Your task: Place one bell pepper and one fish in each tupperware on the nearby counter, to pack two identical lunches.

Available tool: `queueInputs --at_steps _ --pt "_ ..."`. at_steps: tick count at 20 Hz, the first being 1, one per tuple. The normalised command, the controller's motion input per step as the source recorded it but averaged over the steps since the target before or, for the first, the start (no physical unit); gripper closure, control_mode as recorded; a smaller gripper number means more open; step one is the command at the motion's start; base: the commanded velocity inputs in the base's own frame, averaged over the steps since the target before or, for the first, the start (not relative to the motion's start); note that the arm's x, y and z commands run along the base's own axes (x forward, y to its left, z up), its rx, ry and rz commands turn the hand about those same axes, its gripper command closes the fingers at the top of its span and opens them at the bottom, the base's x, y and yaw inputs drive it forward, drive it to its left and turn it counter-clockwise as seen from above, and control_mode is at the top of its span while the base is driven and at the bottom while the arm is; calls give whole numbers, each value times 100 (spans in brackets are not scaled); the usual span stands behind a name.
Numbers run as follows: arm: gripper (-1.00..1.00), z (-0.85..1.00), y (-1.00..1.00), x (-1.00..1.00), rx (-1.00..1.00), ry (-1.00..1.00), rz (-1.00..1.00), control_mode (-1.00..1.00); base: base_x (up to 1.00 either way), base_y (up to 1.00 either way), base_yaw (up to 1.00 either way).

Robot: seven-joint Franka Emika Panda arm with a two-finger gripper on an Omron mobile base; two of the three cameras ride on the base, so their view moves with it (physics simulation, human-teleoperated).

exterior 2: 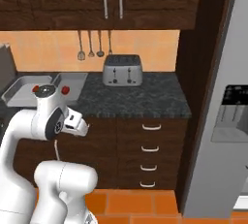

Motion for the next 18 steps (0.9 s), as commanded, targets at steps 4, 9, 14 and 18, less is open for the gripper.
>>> queueInputs --at_steps 4,9,14,18 --pt "-100 0 0 0 0 0 0 100 -40 -100 -15" --pt "-100 0 0 0 0 0 0 100 8 -100 -6" --pt "-100 0 0 0 0 0 0 100 18 -100 -4" --pt "-100 0 0 0 0 0 0 100 23 -100 -6"
